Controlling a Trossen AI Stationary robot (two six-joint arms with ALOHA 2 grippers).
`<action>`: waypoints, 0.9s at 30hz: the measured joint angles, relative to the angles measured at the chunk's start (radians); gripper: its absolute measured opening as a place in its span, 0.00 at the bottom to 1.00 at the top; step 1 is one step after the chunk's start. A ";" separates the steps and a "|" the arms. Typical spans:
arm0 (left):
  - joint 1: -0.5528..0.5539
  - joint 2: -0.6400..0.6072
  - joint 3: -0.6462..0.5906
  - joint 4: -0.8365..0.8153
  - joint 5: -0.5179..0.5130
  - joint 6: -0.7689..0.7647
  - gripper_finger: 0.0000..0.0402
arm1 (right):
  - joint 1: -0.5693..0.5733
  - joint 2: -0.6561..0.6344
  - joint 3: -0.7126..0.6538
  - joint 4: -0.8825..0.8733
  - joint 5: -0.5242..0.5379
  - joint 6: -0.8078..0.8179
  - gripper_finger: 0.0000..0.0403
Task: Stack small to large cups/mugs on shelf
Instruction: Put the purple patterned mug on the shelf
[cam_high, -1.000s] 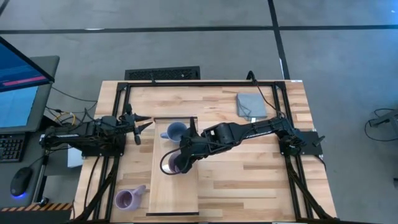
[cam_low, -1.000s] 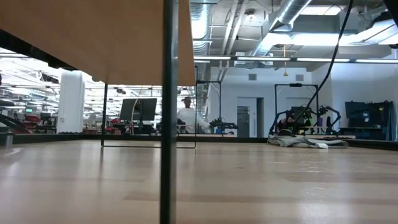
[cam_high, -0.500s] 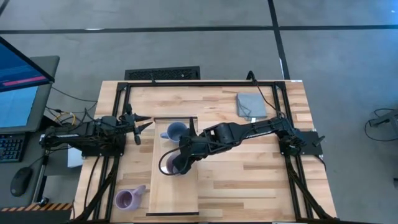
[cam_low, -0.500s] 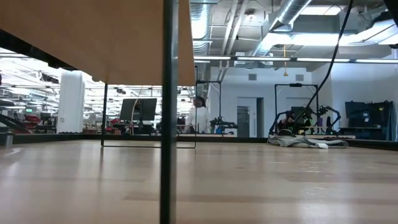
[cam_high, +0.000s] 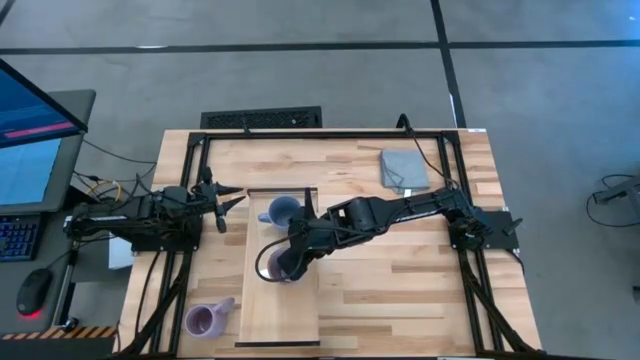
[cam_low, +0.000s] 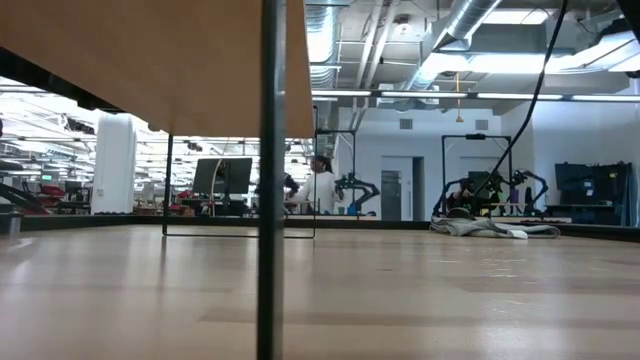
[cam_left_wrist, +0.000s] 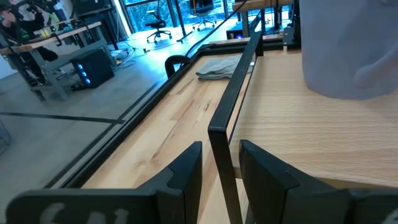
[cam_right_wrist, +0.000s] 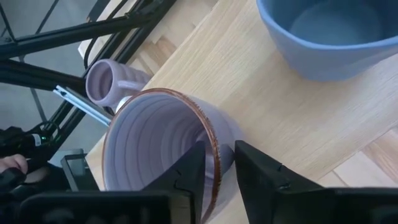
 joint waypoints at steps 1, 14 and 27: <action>0.000 0.000 0.000 0.000 0.000 0.000 0.24 | 0.000 0.000 0.000 0.000 -0.001 0.000 0.28; 0.000 0.000 0.000 0.000 0.000 0.000 0.24 | 0.006 0.000 0.000 -0.001 -0.044 0.036 0.34; 0.000 0.000 0.000 0.000 0.000 0.000 0.24 | 0.008 0.000 0.000 0.010 -0.043 0.035 0.36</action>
